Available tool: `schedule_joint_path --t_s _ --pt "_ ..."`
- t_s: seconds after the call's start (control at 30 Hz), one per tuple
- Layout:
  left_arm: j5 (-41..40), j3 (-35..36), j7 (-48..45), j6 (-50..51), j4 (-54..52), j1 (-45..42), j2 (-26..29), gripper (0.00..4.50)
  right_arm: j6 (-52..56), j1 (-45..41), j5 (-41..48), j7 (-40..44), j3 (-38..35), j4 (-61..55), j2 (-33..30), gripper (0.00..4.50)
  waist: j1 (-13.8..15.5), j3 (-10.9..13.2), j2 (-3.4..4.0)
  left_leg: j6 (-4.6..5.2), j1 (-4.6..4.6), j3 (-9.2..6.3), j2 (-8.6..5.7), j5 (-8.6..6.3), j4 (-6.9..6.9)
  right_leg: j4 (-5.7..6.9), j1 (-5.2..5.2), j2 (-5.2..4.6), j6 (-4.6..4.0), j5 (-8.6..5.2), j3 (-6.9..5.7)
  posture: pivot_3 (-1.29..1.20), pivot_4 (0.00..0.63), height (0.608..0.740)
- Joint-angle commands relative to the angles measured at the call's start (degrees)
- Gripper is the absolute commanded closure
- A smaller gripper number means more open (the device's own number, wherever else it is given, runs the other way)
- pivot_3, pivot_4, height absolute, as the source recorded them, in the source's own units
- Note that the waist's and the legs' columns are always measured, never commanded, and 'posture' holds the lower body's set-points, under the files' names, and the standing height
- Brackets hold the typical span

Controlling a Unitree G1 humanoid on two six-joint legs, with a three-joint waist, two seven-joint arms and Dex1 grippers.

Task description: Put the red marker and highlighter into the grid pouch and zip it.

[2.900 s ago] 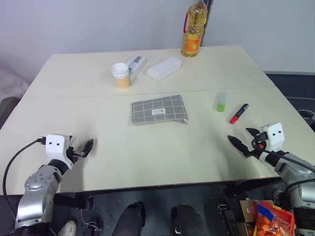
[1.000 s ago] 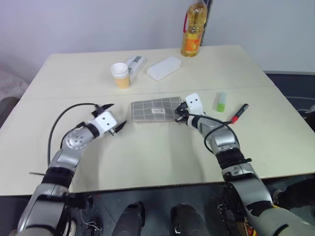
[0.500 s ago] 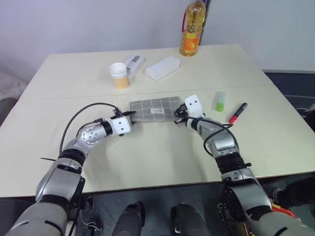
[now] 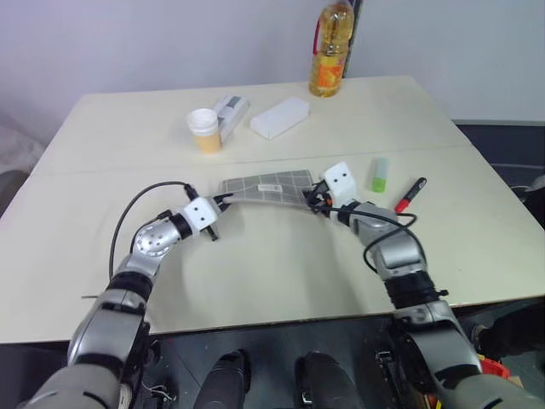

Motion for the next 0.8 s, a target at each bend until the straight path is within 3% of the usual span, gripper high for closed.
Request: schedule_joint_path --t_s 0.03,0.1,0.23,0.37,0.8 --pt "-5.21 3.26 -0.03 9.39 -18.38 9.19 1.97 4.50 1.50 2.21 3.38 4.10 -2.13 -10.17 -3.22 1.08 -0.36 0.00 0.00 0.00 0.00 -0.02 0.01 0.00 0.00 0.01 0.01 -0.03 0.00 0.00 0.01 0.00 0.150 0.740" --pt "-5.63 4.32 1.48 14.84 -27.82 15.28 2.62 4.50 3.41 4.21 5.24 6.56 -2.86 -14.49 -5.50 0.18 -0.73 0.00 0.00 0.00 0.00 -0.11 0.02 0.00 0.00 0.01 0.01 -0.03 -0.01 0.00 0.08 0.00 0.150 0.740" --pt "-4.73 6.29 5.34 24.59 -42.02 24.08 2.39 4.50 7.61 8.09 8.79 10.02 -3.48 -20.54 -9.00 0.18 -0.73 0.00 0.00 0.00 0.10 -0.17 0.02 0.00 0.00 0.01 0.14 -0.03 -0.03 -0.01 0.08 0.00 0.150 0.740" --pt "-3.05 7.13 9.59 31.75 -51.38 30.32 0.79 4.50 12.91 10.86 12.74 9.03 -4.72 -22.69 -7.25 0.18 -0.76 0.00 0.00 0.00 0.16 -0.18 0.03 0.00 0.01 0.00 0.22 -0.02 -0.04 -0.01 0.07 0.00 0.150 0.740" --pt "-1.96 6.07 11.10 33.42 -53.00 31.68 -1.19 4.50 14.95 9.11 12.18 1.79 -2.35 -17.79 -1.02 0.18 -0.49 0.00 0.00 0.00 0.14 -0.15 0.01 0.00 0.02 -0.01 0.21 -0.01 -0.04 -0.01 0.06 0.00 0.150 0.740"
